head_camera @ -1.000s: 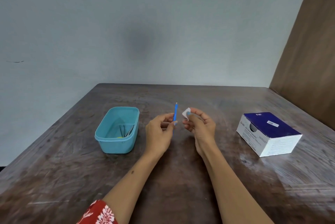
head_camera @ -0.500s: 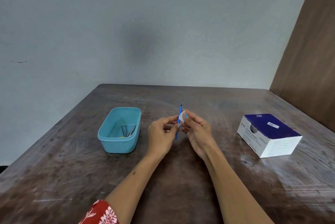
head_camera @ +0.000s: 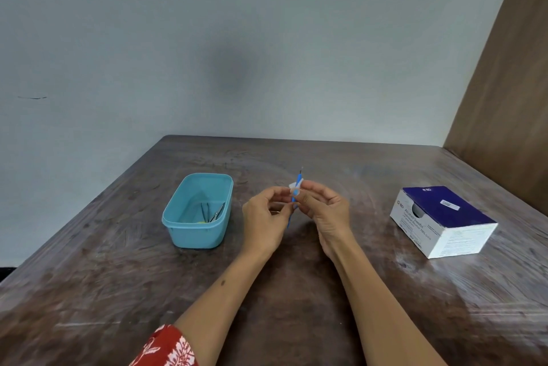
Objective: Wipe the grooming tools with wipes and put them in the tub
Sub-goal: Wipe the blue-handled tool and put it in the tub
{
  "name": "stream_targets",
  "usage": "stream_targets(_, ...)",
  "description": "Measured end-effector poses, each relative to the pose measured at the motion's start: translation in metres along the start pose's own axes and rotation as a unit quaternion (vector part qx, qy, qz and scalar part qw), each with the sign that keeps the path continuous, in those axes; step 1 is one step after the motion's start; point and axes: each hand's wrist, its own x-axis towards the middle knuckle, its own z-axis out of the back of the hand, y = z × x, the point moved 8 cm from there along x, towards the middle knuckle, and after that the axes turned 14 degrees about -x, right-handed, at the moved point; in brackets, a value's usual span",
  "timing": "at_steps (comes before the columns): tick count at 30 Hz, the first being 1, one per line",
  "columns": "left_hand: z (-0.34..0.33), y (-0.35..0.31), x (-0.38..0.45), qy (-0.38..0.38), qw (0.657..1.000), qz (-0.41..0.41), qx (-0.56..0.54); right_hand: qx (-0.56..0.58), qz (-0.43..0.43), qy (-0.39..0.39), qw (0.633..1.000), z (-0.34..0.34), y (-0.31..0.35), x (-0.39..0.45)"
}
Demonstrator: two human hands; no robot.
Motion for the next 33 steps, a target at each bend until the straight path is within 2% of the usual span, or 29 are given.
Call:
stream_targets(5,-0.004,-0.001,-0.001,0.009,1.0,-0.005,-0.005,-0.019,0.033,-0.042,0.998,0.005,0.007,-0.002)
stream_targets(12,-0.012,0.015,-0.003,0.057,0.997,0.057,0.01,0.004,0.033,-0.105,0.994,0.017,0.01,-0.001)
stream_targets(16,-0.01,0.017,-0.001,0.037,0.996,0.072,-0.037,0.003,0.027,-0.113,0.993,0.016,0.009,-0.003)
stream_targets(19,-0.006,0.02,0.001,0.019,0.993,0.083,-0.076,-0.016,0.035,-0.09,0.995,0.011,0.01,-0.003)
stream_targets(23,-0.008,0.02,0.001,0.046,0.99,0.093,-0.092,-0.044,0.046,-0.077,0.995,0.006,0.013,-0.006)
stream_targets(28,-0.017,0.023,-0.003,0.111,0.98,0.143,-0.076,-0.026,0.038,-0.114,0.992,0.017,0.014,-0.004)
stream_targets(30,-0.02,0.025,-0.005,0.114,0.979,0.153,-0.079,-0.021,0.032,-0.121,0.992,0.021,0.012,-0.002)
stream_targets(33,-0.015,0.022,-0.002,0.084,0.986,0.124,-0.069,-0.066,0.023,-0.101,0.992,0.017,0.009,-0.002)
